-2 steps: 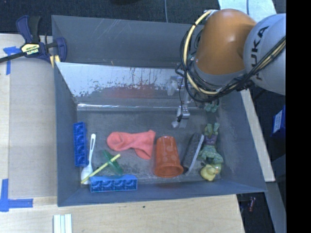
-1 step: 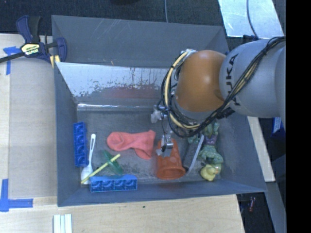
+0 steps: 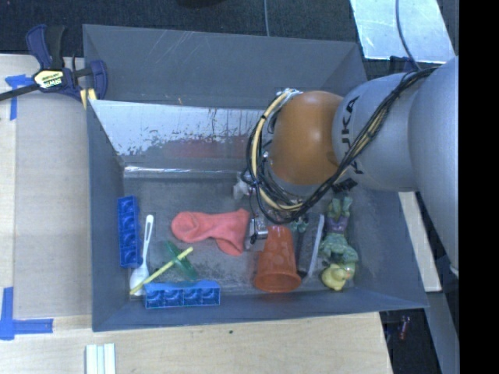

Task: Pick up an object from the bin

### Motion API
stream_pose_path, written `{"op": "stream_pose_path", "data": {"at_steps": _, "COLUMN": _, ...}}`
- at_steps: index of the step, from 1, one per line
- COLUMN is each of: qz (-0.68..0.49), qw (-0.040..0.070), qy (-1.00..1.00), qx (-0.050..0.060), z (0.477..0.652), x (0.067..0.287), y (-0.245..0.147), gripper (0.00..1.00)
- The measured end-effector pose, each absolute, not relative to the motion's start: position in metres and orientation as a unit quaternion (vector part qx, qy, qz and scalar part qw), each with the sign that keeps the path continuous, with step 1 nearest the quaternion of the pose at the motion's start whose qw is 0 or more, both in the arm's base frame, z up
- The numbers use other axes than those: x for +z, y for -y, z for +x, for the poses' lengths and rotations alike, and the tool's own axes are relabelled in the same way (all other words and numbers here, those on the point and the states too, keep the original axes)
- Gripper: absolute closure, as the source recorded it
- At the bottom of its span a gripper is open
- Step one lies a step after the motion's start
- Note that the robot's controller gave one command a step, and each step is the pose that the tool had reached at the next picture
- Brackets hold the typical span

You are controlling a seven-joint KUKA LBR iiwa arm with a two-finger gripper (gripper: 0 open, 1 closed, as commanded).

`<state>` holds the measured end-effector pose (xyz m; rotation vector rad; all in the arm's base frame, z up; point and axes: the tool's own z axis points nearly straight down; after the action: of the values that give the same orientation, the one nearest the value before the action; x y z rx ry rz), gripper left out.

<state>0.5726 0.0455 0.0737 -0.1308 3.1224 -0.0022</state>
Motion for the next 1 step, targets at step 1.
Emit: {"op": "stream_pose_path", "data": {"at_steps": 1, "qz": 0.111, "qw": 0.006, "qy": -0.994, "qx": 0.002, "z": 0.5757, "x": 0.0715, "y": -0.0618, "gripper": 1.00}}
